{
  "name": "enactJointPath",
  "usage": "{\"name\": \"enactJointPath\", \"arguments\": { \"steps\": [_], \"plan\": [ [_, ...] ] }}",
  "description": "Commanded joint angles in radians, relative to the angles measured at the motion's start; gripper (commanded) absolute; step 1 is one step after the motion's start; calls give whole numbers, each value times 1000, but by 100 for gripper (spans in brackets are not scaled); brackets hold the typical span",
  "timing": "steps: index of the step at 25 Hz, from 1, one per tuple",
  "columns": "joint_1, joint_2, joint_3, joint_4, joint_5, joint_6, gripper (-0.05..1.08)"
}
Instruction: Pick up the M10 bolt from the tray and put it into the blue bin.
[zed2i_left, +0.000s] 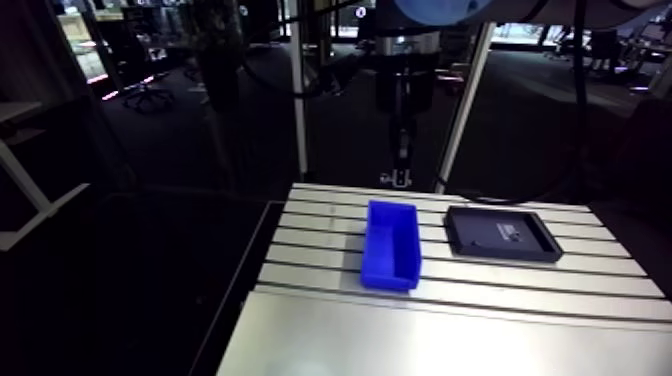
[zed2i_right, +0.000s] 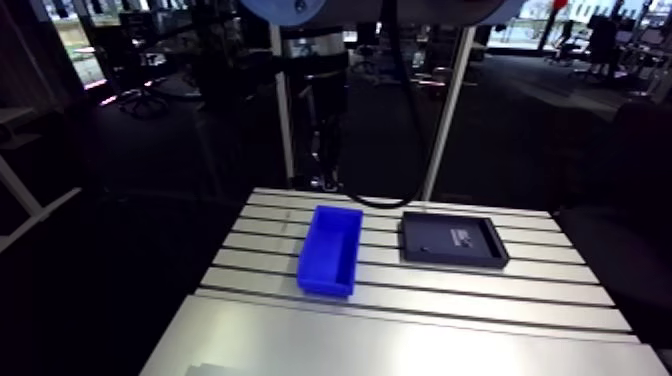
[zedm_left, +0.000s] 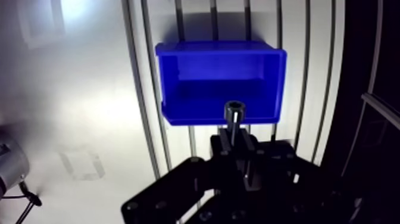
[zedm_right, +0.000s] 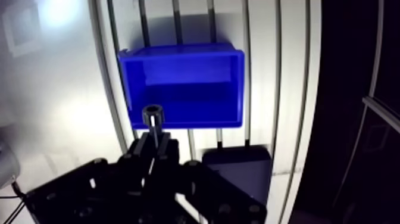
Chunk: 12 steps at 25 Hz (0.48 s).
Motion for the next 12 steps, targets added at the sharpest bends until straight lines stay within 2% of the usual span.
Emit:
{"name": "enactJointPath", "arguments": {
  "steps": [1,10,11,12],
  "plan": [
    [18,21,50,-85,18,-22,106],
    [-39,58,53,-112,16,-31,106],
    [-43,62,55,-112,19,-33,106],
    [-50,65,58,-112,30,-33,106]
  ]
}}
